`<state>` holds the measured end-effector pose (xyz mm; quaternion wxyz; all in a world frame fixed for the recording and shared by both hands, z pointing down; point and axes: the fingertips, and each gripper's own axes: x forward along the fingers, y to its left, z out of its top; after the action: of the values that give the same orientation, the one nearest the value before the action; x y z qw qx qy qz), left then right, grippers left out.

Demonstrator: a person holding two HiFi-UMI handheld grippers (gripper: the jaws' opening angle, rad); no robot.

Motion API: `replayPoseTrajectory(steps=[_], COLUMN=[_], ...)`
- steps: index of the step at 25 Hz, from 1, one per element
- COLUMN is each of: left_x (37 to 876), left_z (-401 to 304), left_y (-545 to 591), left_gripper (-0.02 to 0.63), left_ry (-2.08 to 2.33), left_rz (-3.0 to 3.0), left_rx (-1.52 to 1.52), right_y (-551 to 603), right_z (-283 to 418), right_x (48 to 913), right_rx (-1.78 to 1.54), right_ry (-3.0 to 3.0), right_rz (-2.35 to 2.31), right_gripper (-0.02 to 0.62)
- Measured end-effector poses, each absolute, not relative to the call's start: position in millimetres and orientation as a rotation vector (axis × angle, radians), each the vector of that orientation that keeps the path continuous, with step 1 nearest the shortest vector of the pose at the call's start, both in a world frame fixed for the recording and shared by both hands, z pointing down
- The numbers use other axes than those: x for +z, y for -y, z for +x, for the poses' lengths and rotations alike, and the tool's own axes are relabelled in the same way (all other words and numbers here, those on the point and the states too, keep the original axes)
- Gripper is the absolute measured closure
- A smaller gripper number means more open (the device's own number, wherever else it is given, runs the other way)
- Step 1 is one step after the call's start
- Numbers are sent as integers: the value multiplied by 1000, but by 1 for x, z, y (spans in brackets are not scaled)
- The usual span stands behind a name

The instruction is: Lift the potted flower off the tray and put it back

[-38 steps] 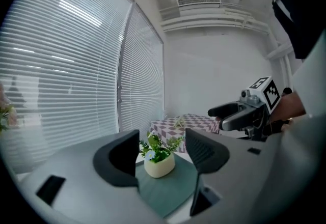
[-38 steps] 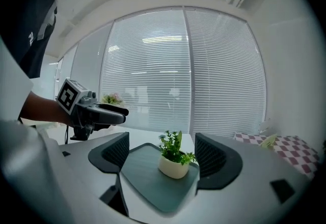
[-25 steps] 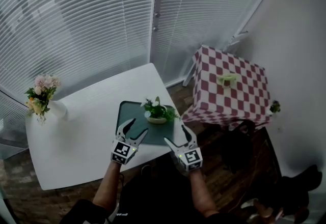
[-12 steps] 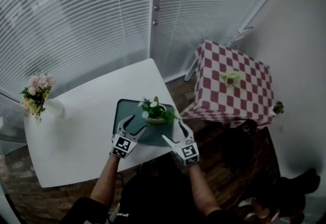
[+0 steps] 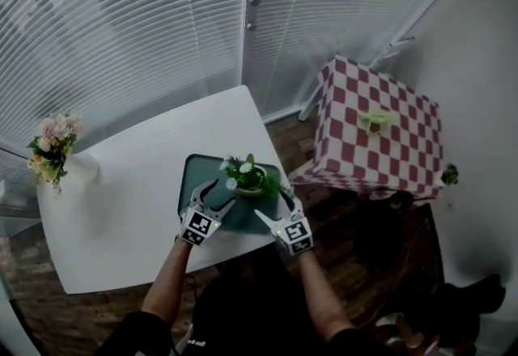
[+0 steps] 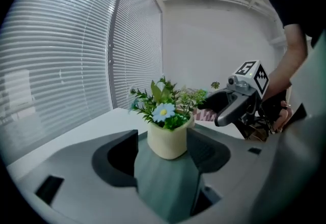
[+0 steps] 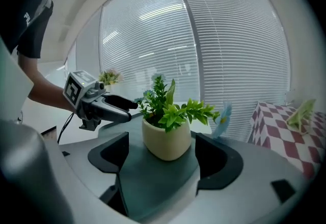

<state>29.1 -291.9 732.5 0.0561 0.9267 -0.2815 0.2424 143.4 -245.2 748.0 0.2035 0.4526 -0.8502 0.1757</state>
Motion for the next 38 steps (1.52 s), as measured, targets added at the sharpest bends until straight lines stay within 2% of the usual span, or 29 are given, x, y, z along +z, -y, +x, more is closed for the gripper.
replayPoseTrajectory(steps=[19, 38], left_x=[772, 786], left_z=[43, 65], left_y=[302, 299], left_gripper=[318, 307], left_ry=[682, 490], left_rz=[2852, 2905], left_rx=[802, 784], right_y=[283, 299], right_z=[131, 117], right_x=[786, 789], right_rx=[312, 273], right_ry=[2407, 2471], right_rz=[801, 593], right_gripper=[195, 193])
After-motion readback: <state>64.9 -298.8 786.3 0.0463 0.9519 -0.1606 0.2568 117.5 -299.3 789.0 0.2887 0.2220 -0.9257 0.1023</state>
